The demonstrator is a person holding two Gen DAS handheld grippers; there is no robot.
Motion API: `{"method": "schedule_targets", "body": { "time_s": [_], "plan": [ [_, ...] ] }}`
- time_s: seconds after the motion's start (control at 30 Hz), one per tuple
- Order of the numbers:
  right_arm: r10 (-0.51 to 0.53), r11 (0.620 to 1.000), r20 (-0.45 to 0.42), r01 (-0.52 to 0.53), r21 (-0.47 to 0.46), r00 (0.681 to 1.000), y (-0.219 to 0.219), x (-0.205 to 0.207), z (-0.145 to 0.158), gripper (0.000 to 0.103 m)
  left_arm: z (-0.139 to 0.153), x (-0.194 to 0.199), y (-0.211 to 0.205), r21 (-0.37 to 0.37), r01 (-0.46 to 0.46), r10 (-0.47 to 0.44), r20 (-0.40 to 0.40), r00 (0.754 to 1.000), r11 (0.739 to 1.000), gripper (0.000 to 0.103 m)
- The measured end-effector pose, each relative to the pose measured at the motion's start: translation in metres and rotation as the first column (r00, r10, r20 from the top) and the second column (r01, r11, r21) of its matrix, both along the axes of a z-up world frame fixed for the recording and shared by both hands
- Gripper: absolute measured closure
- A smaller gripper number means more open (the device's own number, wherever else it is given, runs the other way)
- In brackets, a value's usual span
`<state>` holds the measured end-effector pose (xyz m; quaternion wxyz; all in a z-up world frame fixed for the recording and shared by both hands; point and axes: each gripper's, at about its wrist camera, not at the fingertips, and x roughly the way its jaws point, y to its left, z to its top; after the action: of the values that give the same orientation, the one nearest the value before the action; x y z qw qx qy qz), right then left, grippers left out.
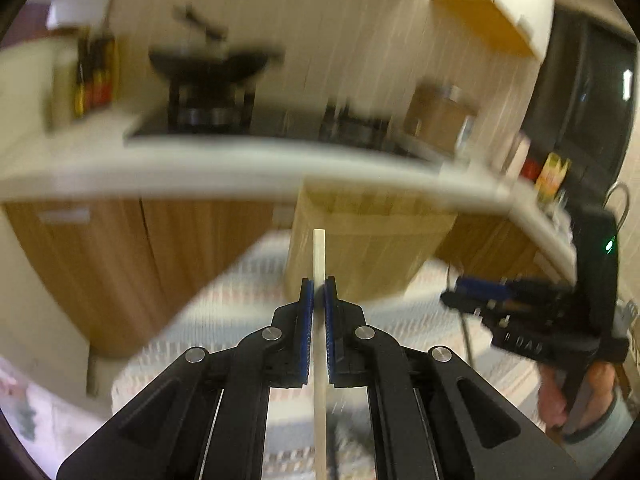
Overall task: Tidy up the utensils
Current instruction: 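Lift the chopstick with the left gripper while the right gripper carries the spoon toward the basket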
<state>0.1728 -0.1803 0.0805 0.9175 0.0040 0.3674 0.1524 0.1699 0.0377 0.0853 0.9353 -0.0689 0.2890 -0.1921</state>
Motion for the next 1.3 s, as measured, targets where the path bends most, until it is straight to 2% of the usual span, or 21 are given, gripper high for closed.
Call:
{"method": "schedule_targets", "body": {
  "time_s": [0.07,0.17,0.27,0.33,0.5,0.57,0.63,0.77,1.0,1.17,1.3],
  "plan": [
    [-0.003,0.999,0.054,0.001,0.044,0.999,-0.002,0.002,0.017,0.074,0.025,-0.003,-0.004,-0.03,-0.027,0.03,0.107,0.994,0.999,0.1],
    [-0.025,0.996,0.166,0.01,0.091,0.986,-0.009,-0.003,0.059,0.074,0.057,-0.002,-0.011,-0.086,-0.04,0.06,0.246,0.967,0.996,0.1],
    [-0.059,0.993,0.253,0.032,0.109,0.966,-0.013,0.003,0.079,0.074,0.08,0.002,-0.018,-0.122,-0.045,0.083,0.328,0.941,0.992,0.1],
    [-0.103,0.99,0.325,0.066,0.121,0.94,-0.019,0.012,0.097,0.074,0.092,0.008,-0.026,-0.136,-0.065,0.113,0.385,0.916,0.989,0.1],
    [-0.199,0.976,0.419,0.141,0.165,0.886,-0.036,0.045,0.117,0.074,0.104,0.04,-0.043,-0.169,-0.1,0.168,0.456,0.874,0.981,0.1],
    [-0.222,0.972,0.434,0.163,0.169,0.873,-0.04,0.061,0.112,0.074,0.102,0.049,-0.047,-0.181,-0.133,0.204,0.464,0.862,0.974,0.099],
    [-0.254,0.965,0.452,0.194,0.177,0.855,-0.043,0.079,0.101,0.074,0.098,0.065,-0.051,-0.204,-0.145,0.225,0.454,0.862,0.968,0.099],
    [-0.281,0.959,0.456,0.225,0.175,0.844,-0.045,0.102,0.08,0.073,0.088,0.088,-0.056,-0.218,-0.171,0.254,0.451,0.855,0.961,0.099],
    [-0.29,0.957,0.457,0.25,0.147,0.841,-0.048,0.12,0.048,0.073,0.064,0.104,-0.062,-0.161,-0.212,0.264,0.461,0.847,0.964,0.099],
    [-0.295,0.956,0.469,0.26,0.138,0.832,-0.046,0.121,0.036,0.073,0.044,0.113,-0.058,-0.145,-0.218,0.26,0.434,0.863,0.965,0.099],
    [-0.276,0.961,0.45,0.252,0.112,0.849,-0.043,0.12,0.03,0.073,0.031,0.117,-0.052,-0.142,-0.193,0.235,0.39,0.89,0.971,0.099]
  ]
}}
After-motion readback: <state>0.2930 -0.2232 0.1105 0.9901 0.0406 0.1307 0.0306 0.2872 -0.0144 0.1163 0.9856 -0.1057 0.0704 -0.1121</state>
